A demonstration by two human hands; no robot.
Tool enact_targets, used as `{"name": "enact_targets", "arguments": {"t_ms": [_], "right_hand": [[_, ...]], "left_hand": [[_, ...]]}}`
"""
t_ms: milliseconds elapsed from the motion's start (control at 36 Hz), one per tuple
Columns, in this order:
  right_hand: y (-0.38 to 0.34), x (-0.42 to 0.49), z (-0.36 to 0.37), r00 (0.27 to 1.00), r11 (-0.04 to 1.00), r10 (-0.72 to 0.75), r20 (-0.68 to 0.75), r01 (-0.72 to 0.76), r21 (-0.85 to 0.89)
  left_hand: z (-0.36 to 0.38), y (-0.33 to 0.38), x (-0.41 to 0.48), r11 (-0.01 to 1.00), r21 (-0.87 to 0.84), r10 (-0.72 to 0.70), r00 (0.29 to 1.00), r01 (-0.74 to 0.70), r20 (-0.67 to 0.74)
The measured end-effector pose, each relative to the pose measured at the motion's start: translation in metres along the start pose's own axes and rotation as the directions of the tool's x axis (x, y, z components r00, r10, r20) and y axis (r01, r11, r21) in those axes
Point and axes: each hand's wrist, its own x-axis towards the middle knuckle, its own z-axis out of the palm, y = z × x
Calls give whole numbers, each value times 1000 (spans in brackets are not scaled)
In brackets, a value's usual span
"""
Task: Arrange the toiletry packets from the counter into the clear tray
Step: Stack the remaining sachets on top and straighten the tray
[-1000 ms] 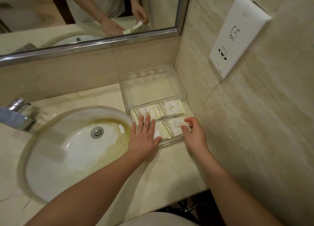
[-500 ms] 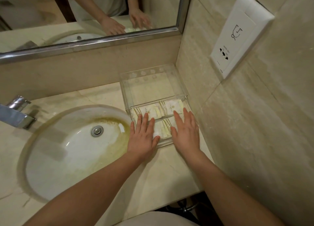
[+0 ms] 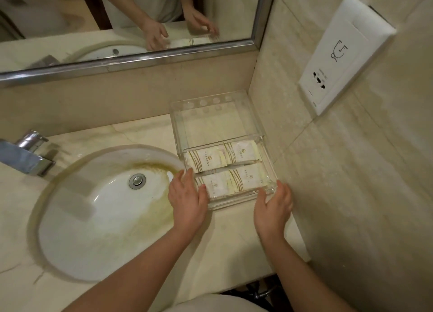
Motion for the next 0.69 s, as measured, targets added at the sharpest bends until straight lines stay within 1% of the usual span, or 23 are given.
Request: {"name": "enact_targets", "arguments": {"t_ms": [28, 56, 83, 139, 194, 306, 417, 472, 556, 583, 694], "right_hand": [[1, 1, 1, 997, 992, 75, 15, -76, 98], [1, 3, 1, 988, 969, 147, 55, -155, 192], [0, 5, 0, 973, 936, 206, 107, -228, 270], [-3, 12, -1, 938, 860, 274, 211, -337, 383], [-7, 19, 0, 918, 814, 296, 265, -387, 433], [-9, 24, 2, 914, 765, 314, 258, -404, 501], [-11, 23, 0, 923, 737, 294, 248, -384, 555], [-11, 25, 0, 918, 732, 298, 260, -395, 555], [-7, 27, 3, 914, 750, 303, 272, -404, 524], [-6, 26, 3, 917, 757, 297, 266, -396, 520], [-5, 27, 3, 921, 762, 285, 268, -387, 519]], "left_hand": [[2, -4, -2, 993, -84, -80, 997, 80, 0], [4, -7, -3, 975, -154, -156, 987, 161, 43], [7, -10, -4, 952, -211, -203, 974, 220, 99], [8, -12, -3, 909, -275, -273, 946, 314, 178], [5, -6, -1, 874, -324, -310, 929, 362, 202], [-2, -1, 6, 845, -343, -350, 909, 411, 228], [-6, 5, 21, 791, -349, -422, 861, 502, 283], [-8, 10, 36, 731, -369, -469, 815, 575, 342], [-7, 15, 66, 563, -425, -565, 706, 708, 427], [-7, 16, 74, 538, -436, -582, 692, 721, 427], [-4, 17, 99, 483, -483, -611, 676, 730, 411]]}}
